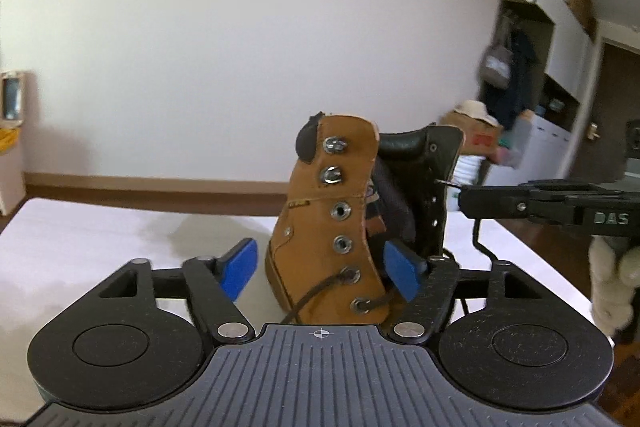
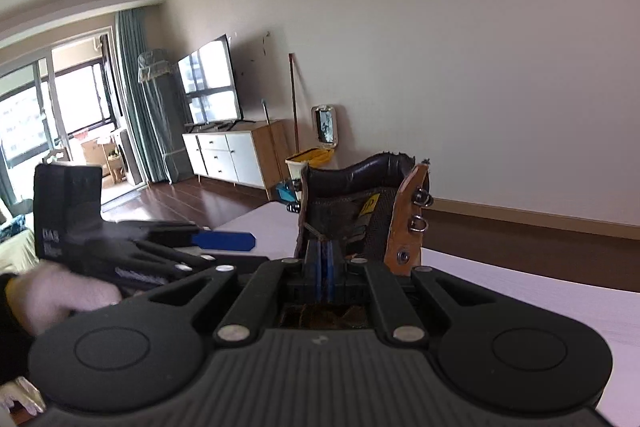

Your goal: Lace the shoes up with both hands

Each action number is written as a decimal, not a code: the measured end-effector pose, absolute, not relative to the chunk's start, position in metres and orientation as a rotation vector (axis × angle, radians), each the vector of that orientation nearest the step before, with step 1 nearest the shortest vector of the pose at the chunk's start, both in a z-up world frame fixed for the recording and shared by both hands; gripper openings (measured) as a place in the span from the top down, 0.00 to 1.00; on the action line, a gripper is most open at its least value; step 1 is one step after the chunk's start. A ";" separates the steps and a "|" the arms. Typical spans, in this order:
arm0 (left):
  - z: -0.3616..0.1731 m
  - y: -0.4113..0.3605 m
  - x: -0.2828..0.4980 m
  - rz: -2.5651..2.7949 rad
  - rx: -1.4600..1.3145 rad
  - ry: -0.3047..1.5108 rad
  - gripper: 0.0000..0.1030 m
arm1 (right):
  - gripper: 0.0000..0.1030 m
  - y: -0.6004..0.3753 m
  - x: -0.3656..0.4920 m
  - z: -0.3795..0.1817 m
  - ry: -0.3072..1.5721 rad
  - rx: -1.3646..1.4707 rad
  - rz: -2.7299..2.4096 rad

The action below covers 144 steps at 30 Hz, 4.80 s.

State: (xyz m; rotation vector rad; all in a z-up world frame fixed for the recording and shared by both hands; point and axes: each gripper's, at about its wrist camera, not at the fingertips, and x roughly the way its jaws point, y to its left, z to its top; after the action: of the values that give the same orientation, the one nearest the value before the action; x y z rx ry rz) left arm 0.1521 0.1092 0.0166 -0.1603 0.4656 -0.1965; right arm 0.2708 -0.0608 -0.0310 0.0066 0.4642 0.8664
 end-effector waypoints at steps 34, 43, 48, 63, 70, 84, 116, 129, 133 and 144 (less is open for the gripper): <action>-0.021 0.123 0.172 -0.242 -0.439 0.486 0.77 | 0.96 -0.027 0.329 -0.042 0.633 0.002 0.973; -0.013 0.105 0.164 -0.235 -0.339 0.471 0.68 | 0.96 -0.049 0.325 -0.040 0.618 0.041 0.946; -0.009 0.087 0.167 -0.179 -0.257 0.460 0.68 | 0.96 -0.043 0.328 -0.039 0.620 0.039 0.954; -0.016 0.121 0.162 -0.200 -0.381 0.471 0.82 | 0.96 -0.019 0.330 -0.048 0.664 -0.062 0.990; -0.016 0.123 0.162 -0.213 -0.381 0.464 0.82 | 0.96 -0.001 0.336 -0.051 0.703 -0.138 1.051; -0.016 0.129 0.161 -0.233 -0.387 0.462 0.80 | 0.96 0.004 0.341 -0.049 0.725 -0.152 1.125; -0.018 0.172 0.187 -0.573 -0.206 0.445 0.81 | 0.96 0.024 0.327 -0.051 0.718 -0.266 1.133; -0.015 0.184 0.177 -0.618 -0.217 0.397 0.99 | 0.93 0.011 0.321 -0.049 0.698 -0.259 1.092; -0.005 0.207 0.164 -0.506 -0.222 0.362 0.99 | 0.89 -0.014 0.308 -0.037 0.624 -0.192 1.042; 0.025 0.294 0.103 -0.149 -0.277 0.259 0.99 | 0.85 -0.069 0.265 -0.035 0.590 -0.136 0.955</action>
State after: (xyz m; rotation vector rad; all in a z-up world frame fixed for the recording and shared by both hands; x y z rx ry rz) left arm 0.1026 0.2943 0.0247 -0.2774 0.2593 -0.1486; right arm 0.2647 -0.0687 -0.0352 -0.1357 0.5900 0.9545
